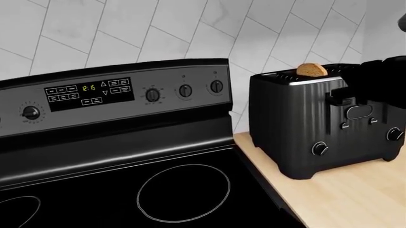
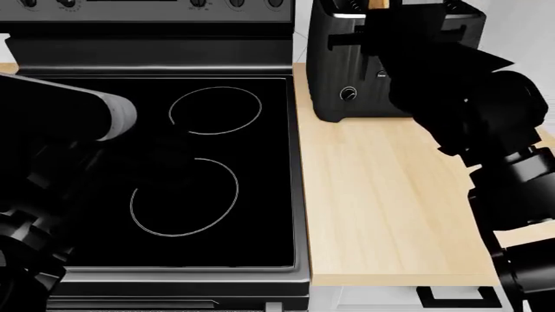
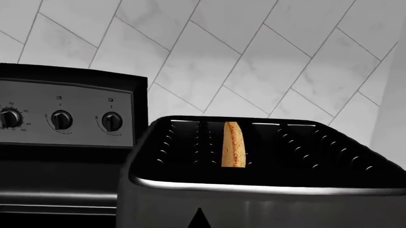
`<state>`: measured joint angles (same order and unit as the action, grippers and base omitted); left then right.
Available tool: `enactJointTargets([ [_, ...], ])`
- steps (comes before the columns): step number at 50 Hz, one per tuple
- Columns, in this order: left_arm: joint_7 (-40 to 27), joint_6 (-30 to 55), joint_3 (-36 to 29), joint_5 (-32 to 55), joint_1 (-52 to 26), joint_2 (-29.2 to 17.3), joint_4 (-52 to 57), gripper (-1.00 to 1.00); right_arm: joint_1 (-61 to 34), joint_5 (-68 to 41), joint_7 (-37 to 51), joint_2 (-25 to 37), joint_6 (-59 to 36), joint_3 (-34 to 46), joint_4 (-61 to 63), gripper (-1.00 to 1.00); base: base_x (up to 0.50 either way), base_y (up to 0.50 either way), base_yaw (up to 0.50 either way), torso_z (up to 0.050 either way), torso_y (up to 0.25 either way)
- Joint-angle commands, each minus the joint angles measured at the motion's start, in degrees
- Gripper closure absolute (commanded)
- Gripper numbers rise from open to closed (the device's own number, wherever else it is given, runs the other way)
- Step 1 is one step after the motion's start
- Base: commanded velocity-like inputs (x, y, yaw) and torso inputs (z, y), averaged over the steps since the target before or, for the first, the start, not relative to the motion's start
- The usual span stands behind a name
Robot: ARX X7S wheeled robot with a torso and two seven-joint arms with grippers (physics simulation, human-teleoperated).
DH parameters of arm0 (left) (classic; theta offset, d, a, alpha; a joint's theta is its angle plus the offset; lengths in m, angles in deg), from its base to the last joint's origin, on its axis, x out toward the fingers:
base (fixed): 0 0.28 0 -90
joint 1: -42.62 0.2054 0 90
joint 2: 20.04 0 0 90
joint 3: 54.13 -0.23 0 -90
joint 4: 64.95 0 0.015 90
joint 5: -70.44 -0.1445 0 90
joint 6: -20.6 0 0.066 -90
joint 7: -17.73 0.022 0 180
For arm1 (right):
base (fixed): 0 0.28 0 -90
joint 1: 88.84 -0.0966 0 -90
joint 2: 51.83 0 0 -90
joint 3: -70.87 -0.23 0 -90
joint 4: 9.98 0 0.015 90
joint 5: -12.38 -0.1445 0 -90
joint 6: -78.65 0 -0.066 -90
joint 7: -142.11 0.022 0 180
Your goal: Push down the lever of the toaster to turn it on.
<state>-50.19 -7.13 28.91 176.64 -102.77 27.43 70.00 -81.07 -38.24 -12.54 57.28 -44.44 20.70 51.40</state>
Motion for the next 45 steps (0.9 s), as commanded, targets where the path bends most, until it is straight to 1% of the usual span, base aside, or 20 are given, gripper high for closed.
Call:
enactJointTargets([
  [1, 0.2, -0.34, -0.05, -0.2, 0.37, -0.19, 0.18, -1.0, -0.78, 0.81, -0.79, -1.04, 0.93, 0.14, -3.87, 1.0, 0.0, 0.0, 0.0, 0.0, 0.0],
  [9, 0.51, -0.83, 0.77, 0.43, 0.94, -1.27, 0.62, -1.0, -0.42, 1.19, -0.67, -1.28, 1.49, 0.26, -4.77, 1.0, 0.0, 0.0, 0.0, 0.0, 0.0],
  [18, 2.87, -0.89, 2.28, -2.71, 4.6, -0.99, 2.01, -1.0, -0.73, 1.87, -1.45, -1.79, 2.06, 0.85, -5.79, 1.0, 0.0, 0.0, 0.0, 0.0, 0.0],
  [26, 7.65, -0.91, 4.71, -9.47, 11.27, 0.07, 4.48, -1.0, -0.44, 2.31, -2.15, -2.26, 3.02, 1.15, -6.74, 1.0, 0.0, 0.0, 0.0, 0.0, 0.0],
  [36, 16.44, -2.0, 6.86, -22.08, 21.52, 2.26, 7.8, -1.0, -0.32, 1.6, -2.15, -2.44, 1.4, 1.27, -7.46, 1.0, 0.0, 0.0, 0.0, 0.0, 0.0],
  [40, 20.79, -3.32, 6.98, -28.61, 26.13, 3.14, 8.87, -1.0, -0.36, 1.25, -1.85, -2.52, 0.38, 1.28, -7.97, 1.0, 0.0, 0.0, 0.0, 0.0, 0.0],
  [45, 22.1, -3.92, 6.82, -30.59, 27.4, 3.25, 9.1, -1.0, -0.41, 1.1, -1.54, -2.63, -0.3, 1.34, -8.54, 1.0, 0.0, 0.0, 0.0, 0.0, 0.0],
])
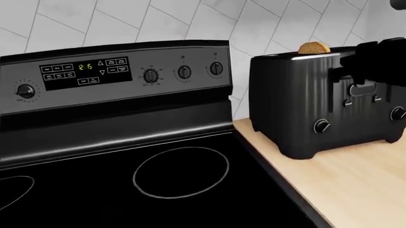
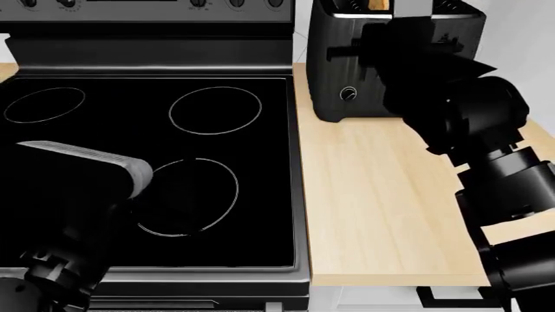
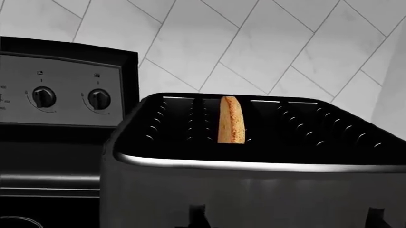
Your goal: Push down the lever of the toaster to turn it on.
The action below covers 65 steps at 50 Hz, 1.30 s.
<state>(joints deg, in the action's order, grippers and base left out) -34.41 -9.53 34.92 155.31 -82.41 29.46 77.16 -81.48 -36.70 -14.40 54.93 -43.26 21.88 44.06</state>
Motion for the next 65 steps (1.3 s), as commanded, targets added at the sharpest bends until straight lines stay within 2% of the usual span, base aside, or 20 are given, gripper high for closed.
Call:
enactJointTargets([
  [1, 6.36, -1.56, 0.77, -9.33, 7.08, 1.21, 1.95, -1.0, -0.02, -0.43, 0.36, -0.3, -1.57, 0.19, -1.34, 1.0, 0.0, 0.0, 0.0, 0.0, 0.0],
  [65, 6.21, -3.43, -0.62, -9.97, 7.19, 0.11, 1.9, -1.0, 2.63, -0.9, -0.17, -0.64, -3.3, 1.2, -4.92, 1.0, 0.0, 0.0, 0.0, 0.0, 0.0],
])
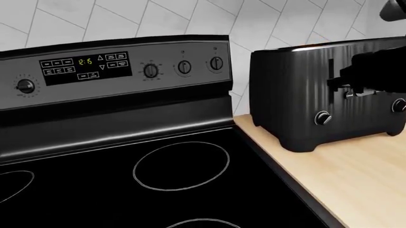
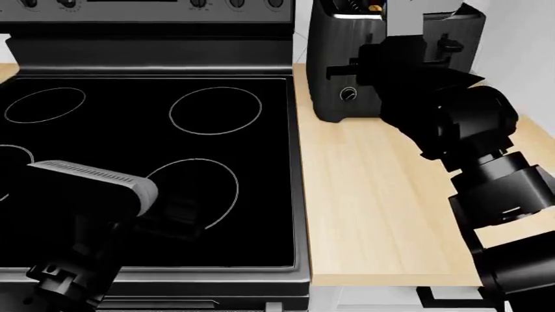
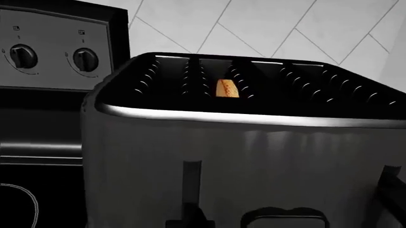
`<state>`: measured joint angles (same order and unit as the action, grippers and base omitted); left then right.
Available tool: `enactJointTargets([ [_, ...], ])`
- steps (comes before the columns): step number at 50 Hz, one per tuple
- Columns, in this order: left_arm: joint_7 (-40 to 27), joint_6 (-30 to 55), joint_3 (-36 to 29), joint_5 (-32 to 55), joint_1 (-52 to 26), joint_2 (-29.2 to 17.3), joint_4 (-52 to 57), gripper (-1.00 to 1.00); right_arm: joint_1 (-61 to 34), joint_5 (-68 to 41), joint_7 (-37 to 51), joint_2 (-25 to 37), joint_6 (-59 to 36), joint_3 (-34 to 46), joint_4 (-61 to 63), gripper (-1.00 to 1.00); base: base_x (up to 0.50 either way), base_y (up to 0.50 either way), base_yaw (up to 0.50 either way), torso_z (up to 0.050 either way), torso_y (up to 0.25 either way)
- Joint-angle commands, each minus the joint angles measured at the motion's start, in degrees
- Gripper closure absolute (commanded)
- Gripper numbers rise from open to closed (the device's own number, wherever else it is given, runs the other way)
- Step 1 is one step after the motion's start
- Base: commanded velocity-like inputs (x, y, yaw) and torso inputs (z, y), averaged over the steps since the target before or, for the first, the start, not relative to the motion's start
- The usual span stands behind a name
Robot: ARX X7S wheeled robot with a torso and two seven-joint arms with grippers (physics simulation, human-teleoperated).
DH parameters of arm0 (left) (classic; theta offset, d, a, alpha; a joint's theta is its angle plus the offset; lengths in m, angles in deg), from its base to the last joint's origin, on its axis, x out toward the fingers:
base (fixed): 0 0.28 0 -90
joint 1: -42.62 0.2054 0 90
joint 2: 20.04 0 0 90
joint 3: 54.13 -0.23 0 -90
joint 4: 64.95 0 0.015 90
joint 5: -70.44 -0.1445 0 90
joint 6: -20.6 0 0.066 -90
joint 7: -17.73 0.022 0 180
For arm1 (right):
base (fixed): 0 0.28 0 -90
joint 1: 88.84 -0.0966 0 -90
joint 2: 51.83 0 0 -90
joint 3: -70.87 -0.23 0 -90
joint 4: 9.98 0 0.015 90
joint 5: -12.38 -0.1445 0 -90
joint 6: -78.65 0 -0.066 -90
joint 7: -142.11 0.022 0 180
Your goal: Push down the lever of the toaster to turn it on.
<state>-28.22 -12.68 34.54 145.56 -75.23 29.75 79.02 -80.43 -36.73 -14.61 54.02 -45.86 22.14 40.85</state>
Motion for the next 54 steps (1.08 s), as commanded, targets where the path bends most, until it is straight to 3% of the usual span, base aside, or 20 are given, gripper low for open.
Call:
enactJointTargets([
  [1, 0.02, -0.32, -0.25, -0.25, 0.02, -0.19, 0.04, -1.0, 1.61, -0.83, -0.02, 0.27, -0.7, 0.97, -1.85, 1.0, 0.0, 0.0, 0.0, -0.015, 0.0],
  [54, -0.02, -1.93, -1.35, -1.06, 0.14, -1.02, 0.07, -1.0, 2.91, -1.79, -0.81, 0.07, -3.69, 1.82, -3.53, 1.0, 0.0, 0.0, 0.0, 0.0, 0.0],
])
